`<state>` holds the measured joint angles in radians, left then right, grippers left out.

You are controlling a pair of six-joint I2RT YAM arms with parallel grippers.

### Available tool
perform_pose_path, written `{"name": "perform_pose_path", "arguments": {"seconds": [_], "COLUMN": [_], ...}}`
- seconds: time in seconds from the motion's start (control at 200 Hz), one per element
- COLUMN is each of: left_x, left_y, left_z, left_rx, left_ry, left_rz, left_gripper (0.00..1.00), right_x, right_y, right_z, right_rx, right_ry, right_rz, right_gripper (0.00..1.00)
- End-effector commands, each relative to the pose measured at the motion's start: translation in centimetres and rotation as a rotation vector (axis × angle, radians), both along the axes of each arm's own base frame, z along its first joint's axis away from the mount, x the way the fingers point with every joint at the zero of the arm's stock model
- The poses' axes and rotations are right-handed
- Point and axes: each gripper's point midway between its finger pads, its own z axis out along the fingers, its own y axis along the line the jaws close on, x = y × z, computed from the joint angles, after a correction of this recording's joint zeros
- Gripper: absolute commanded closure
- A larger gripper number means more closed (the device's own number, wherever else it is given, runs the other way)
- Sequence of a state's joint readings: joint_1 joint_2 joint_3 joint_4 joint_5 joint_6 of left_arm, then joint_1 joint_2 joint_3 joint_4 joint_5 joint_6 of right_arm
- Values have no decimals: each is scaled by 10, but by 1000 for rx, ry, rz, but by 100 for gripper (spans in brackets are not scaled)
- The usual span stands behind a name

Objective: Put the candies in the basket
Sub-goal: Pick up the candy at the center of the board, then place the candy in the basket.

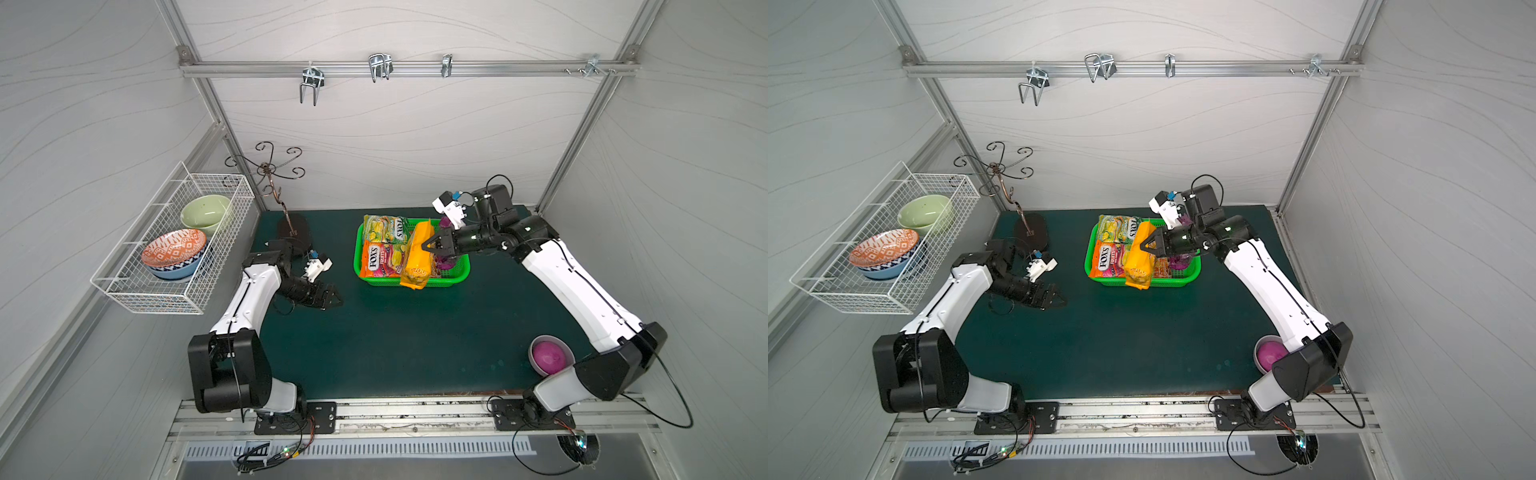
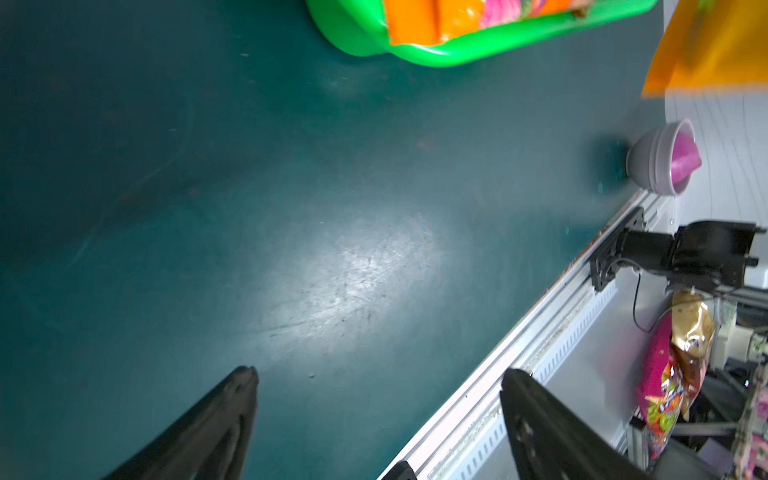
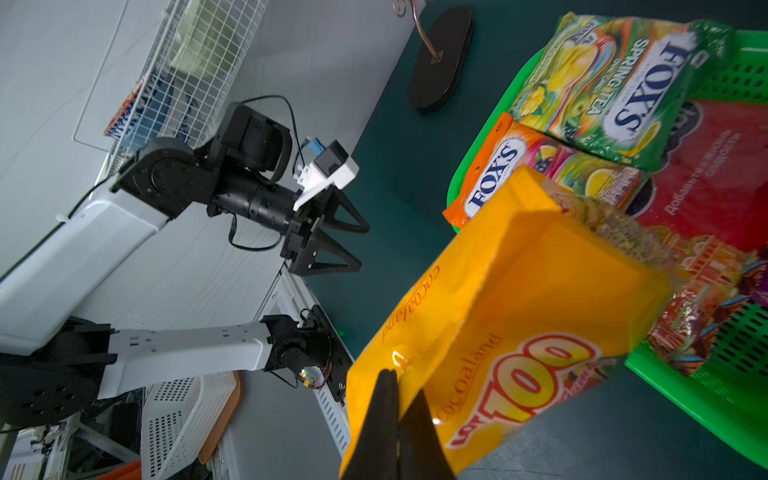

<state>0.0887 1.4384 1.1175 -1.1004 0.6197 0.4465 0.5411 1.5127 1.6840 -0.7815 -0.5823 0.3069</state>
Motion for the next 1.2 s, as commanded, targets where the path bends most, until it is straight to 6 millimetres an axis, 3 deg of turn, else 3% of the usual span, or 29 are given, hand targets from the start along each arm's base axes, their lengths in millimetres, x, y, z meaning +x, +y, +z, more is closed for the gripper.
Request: {"name": "perform_pose_path", "arguments": {"seconds": [0.0, 0.195, 0.405, 0.57, 0.675, 0.87, 1.025, 1.191], "left_x": [4, 1, -1, -1, -1, -2, -2, -2], "left_y": [-8, -15, -16, -16, -15, -15, -15, -15], "left_z": [13, 9, 8, 7, 6, 4, 4, 4], "left_rx": [16, 15, 21, 22, 24, 27, 25, 28], "left_ry": [-69, -71, -71, -80, -82, -79, -80, -85], "left_rz": [-55, -79, -87, -84, -82, -81, -79, -78], "left_gripper": [5, 5, 5, 6, 6, 6, 6, 6], "right_x": [-2, 22, 58, 77, 83, 89, 96, 113], "right_y": [-12, -41, -58, -74, -74, -49, -28, -16], "right_z": [41, 39, 2, -20, -29, -12, 15, 31], "right_rx": [77, 48, -74, -186, -198, -82, -37, -3], "right_ry": [-77, -100, -65, -80, -53, -35, -93, -147], "right_rz": [24, -50, -146, -188, -189, -139, -104, -95], "right_gripper": [100, 100, 100, 100, 100, 100, 100, 100]}}
